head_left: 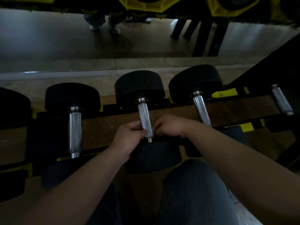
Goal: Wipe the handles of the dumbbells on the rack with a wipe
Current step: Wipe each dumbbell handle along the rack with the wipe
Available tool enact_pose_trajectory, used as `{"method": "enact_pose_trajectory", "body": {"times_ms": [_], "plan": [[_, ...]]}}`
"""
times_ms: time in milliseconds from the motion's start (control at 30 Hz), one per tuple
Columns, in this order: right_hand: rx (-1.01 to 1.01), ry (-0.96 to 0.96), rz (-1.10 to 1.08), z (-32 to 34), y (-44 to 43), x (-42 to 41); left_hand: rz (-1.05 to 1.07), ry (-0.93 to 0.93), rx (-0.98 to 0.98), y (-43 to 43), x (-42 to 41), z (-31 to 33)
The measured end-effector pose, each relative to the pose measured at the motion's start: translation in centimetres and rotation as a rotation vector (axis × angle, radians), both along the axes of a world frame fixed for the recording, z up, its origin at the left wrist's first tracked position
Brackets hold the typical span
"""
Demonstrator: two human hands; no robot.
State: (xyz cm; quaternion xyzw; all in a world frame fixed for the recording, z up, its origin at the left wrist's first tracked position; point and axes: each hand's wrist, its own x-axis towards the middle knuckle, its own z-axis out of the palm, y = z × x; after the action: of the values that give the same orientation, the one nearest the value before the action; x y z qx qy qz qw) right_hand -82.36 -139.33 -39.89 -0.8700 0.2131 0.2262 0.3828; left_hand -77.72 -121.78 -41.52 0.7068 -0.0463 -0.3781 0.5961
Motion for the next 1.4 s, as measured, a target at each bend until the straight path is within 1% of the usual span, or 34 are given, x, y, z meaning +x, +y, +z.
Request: {"method": "enact_pose_trajectory", "body": {"times_ms": [100,133,167,200,267,300,367,400,433,467,533,600,767,867,1033,1200,1267,1333,1400], "plan": [[0.144,-0.249,-0.357,0.1,0.4,1.5,-0.005,0.001,-0.003,0.1,0.1,0.0],[0.135,-0.338,-0.413,0.2,0.4,2.1,-0.009,0.003,-0.001,0.1,0.1,0.1],[0.084,-0.407,-0.414,0.2,0.4,2.5,-0.013,0.002,0.0,0.1,0.1,0.1],[0.009,-0.44,-0.379,0.2,0.5,2.6,-0.011,0.001,0.004,0.2,0.1,0.0],[-0.131,-0.413,-0.266,0.5,0.9,1.7,-0.007,0.005,0.005,0.2,0.1,0.0],[-0.186,-0.355,-0.195,0.9,1.1,1.0,-0.005,0.002,0.0,0.2,0.0,-0.1],[-0.249,-0.174,-0.045,1.5,1.3,-0.5,-0.01,0.004,-0.006,0.3,0.0,0.0],[-0.258,-0.113,0.013,1.9,1.5,-1.1,-0.01,0.011,-0.007,0.3,0.0,0.1],[-0.256,-0.103,0.029,2.2,1.7,-1.5,-0.01,0.018,-0.005,0.3,0.1,0.1],[-0.242,-0.141,-0.004,2.6,1.9,-1.6,-0.018,0.022,0.004,0.5,0.1,0.4],[-0.188,-0.274,-0.12,3.5,2.7,-1.5,-0.022,-0.002,0.011,1.0,0.2,0.8],[-0.104,-0.366,-0.193,4.2,4.0,-1.1,-0.002,-0.033,0.015,2.1,0.7,1.1],[0.086,-0.426,-0.184,6.3,8.7,0.1,0.025,0.061,-0.093,7.3,3.5,3.9],[0.131,-0.423,-0.217,6.8,11.3,1.5,0.051,0.019,-0.09,10.7,5.8,5.7],[0.09,-0.454,-0.207,5.6,15.4,4.7,0.05,-0.192,0.034,15.3,8.1,6.5],[-0.025,-0.551,-0.17,4.0,18.7,6.9,0.141,-0.34,0.192,18.6,9.1,4.1],[-0.098,-0.593,-0.13,3.5,19.7,8.1,0.095,-0.344,0.225,18.9,8.8,3.2],[-0.179,-0.635,-0.08,3.1,20.2,9.3,0.058,-0.287,0.182,18.6,8.2,2.1],[-0.271,-0.67,-0.03,2.6,20.0,10.2,0.079,-0.269,0.145,18.2,7.8,1.0]]}}
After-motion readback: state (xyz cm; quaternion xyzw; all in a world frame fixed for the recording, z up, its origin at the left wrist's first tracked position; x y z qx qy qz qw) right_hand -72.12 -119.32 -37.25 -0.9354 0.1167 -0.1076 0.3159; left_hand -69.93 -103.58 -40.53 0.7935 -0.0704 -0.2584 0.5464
